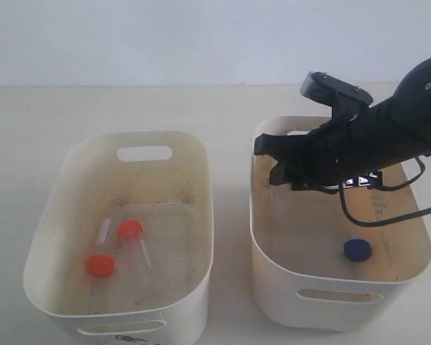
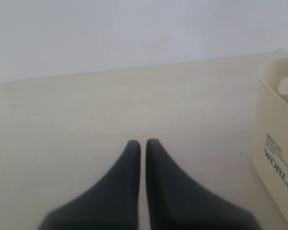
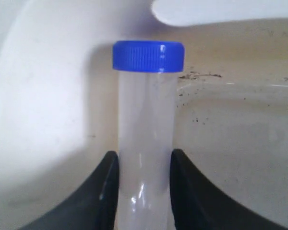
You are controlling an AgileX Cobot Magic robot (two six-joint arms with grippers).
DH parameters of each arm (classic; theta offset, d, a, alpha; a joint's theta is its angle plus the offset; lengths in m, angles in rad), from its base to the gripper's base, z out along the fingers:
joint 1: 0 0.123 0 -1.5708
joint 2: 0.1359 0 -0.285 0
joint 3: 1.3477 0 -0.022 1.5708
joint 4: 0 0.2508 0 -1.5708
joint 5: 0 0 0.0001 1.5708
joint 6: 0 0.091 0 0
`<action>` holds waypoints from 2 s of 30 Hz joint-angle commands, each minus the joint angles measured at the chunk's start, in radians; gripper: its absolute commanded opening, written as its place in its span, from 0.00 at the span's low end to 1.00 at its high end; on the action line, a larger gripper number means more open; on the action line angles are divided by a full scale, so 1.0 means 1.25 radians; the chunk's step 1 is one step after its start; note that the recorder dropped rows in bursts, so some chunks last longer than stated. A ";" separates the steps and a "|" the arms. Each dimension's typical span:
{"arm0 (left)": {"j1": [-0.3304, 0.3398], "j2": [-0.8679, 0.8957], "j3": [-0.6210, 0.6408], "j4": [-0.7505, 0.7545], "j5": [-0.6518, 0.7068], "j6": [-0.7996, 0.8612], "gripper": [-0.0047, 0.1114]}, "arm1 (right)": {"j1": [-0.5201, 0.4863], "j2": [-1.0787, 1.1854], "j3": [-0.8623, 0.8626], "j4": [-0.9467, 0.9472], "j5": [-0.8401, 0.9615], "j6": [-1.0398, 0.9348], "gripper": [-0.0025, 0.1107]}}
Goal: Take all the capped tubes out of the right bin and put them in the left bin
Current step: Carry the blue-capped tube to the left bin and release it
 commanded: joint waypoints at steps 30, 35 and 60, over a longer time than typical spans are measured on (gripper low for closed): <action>0.001 -0.002 -0.003 -0.005 -0.012 -0.009 0.08 | 0.280 -0.275 0.002 0.127 0.000 -0.034 0.02; 0.001 -0.002 -0.003 -0.005 -0.012 -0.009 0.08 | 0.347 -0.200 0.002 0.127 -0.044 -0.027 0.02; 0.001 -0.002 -0.003 -0.005 -0.012 -0.009 0.08 | 0.306 -0.167 -0.076 0.070 0.079 -0.098 0.53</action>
